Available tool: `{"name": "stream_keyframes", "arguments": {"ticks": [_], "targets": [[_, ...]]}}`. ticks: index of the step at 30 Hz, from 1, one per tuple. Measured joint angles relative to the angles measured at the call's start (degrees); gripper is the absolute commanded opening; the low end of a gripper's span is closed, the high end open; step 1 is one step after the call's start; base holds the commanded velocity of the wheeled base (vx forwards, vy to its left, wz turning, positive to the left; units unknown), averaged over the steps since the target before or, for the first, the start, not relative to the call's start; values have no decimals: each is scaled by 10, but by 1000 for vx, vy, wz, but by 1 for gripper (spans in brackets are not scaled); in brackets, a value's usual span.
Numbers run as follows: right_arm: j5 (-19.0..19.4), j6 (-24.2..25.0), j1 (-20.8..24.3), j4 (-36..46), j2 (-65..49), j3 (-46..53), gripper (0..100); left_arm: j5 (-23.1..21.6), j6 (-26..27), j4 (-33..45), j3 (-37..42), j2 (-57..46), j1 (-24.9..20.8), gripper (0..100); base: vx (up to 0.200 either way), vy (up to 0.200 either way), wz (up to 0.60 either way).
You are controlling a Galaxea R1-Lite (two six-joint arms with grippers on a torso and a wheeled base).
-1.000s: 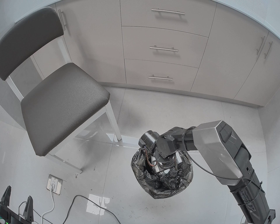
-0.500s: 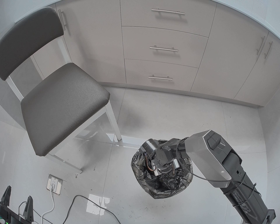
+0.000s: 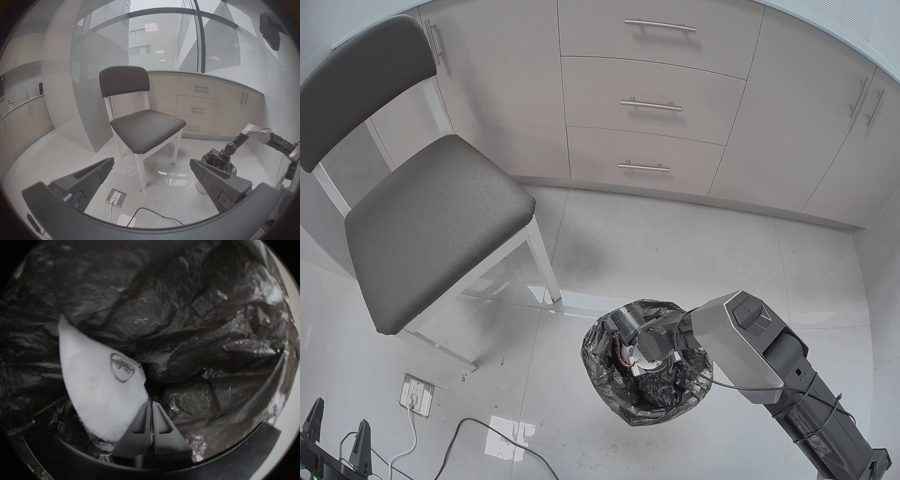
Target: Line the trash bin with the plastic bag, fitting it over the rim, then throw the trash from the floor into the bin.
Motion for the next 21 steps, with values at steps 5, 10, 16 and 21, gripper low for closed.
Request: {"name": "stream_keyframes", "arguments": {"ticks": [5,10,16,21], "targets": [[0,-6,-10,-20,12,0,0,0,0,0,0,0,0,100,0,0,0],[-3,-6,-17,-25,23,0,0,0,0,0,0,0,0,100,0,0,0],[-5,-7,-19,-37,33,0,0,0,0,0,0,0,0,100,0,0,0],[-7,-13,-24,-38,37,0,0,0,0,0,0,0,0,100,0,0,0]]}}
